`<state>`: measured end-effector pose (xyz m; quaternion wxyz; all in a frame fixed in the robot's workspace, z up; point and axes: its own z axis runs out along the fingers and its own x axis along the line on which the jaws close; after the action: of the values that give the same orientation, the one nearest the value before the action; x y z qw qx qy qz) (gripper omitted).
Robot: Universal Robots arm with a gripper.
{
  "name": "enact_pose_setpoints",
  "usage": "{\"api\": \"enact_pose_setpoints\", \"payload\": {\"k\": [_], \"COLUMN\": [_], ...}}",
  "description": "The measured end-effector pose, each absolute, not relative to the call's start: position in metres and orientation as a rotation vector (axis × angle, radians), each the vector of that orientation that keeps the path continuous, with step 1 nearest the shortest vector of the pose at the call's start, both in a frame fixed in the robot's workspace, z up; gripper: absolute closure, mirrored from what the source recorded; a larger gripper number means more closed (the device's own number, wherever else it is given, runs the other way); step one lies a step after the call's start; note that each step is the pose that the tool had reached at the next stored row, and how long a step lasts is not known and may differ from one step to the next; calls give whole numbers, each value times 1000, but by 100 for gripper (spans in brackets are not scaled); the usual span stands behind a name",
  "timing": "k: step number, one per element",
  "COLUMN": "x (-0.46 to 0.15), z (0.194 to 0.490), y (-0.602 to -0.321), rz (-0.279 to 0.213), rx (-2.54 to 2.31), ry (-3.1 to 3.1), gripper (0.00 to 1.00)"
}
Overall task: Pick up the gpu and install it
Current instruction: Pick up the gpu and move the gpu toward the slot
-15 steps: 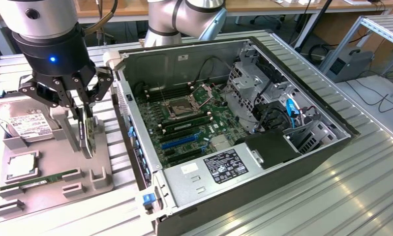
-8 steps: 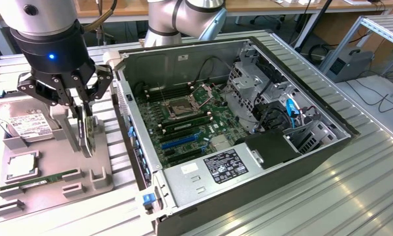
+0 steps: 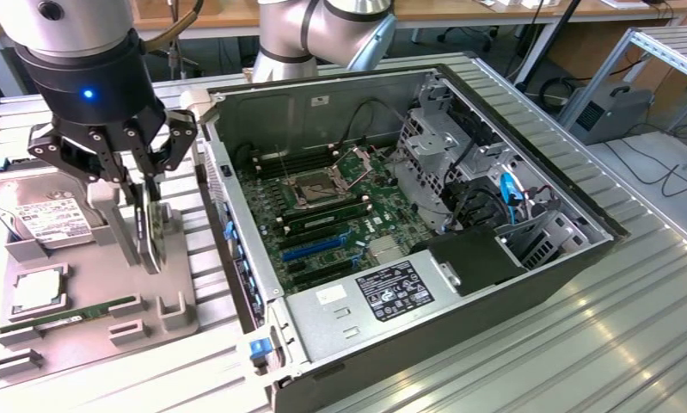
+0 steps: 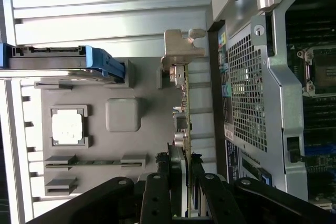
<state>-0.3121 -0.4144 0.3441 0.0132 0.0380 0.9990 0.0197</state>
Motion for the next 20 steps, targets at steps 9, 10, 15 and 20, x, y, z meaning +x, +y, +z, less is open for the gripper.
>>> {"api": "enact_pose_setpoints", "payload": {"k": [9, 10, 15, 20], "x": [-312, -312, -312, -312], "z": [349, 349, 353, 356], "y": [-414, -414, -414, -414], "rz": [61, 62, 61, 61], "rx": [118, 118, 118, 118], "ry": [3112, 3112, 3112, 3112], "gripper": [73, 73, 73, 73]}}
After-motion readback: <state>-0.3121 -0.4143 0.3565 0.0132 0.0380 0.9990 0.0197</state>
